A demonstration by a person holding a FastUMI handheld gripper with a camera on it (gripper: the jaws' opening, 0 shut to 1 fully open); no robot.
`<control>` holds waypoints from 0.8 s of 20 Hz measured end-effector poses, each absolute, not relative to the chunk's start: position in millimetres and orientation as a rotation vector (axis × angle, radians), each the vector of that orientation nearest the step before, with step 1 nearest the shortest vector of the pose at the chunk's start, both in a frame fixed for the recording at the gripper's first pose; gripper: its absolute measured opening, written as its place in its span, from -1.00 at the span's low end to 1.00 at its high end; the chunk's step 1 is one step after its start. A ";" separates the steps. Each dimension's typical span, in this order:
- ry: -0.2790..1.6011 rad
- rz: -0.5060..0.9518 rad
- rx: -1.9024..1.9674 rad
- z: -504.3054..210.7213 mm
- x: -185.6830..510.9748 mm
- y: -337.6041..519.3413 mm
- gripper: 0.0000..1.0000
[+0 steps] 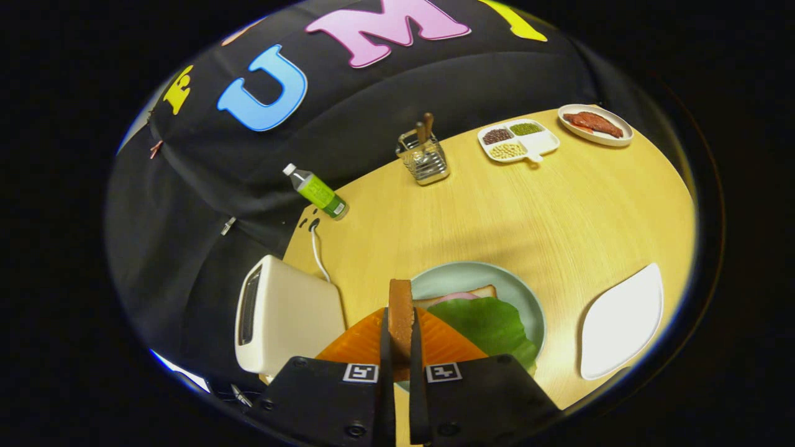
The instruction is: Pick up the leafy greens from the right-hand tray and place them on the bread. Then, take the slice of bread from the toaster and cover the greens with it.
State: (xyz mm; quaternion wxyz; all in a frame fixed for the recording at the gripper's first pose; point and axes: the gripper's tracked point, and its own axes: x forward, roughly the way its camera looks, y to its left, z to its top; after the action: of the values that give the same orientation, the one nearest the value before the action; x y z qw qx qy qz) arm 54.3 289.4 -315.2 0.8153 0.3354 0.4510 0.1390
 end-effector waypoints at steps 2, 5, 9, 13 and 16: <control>0.960 0.258 0.676 -335.9 57.3 275.1 -0.73; 1.004 0.237 0.609 -364.5 48.1 265.7 -0.68; 1.013 0.212 0.486 -384.3 45.6 254.0 -0.17; 0.968 0.230 0.367 -380.5 49.9 245.9 0.37; 0.953 0.212 0.298 -379.9 50.4 233.9 0.72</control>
State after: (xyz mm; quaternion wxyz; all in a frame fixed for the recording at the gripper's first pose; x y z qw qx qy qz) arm 50.4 233.9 -379.9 0.8725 0.1424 0.4563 0.1014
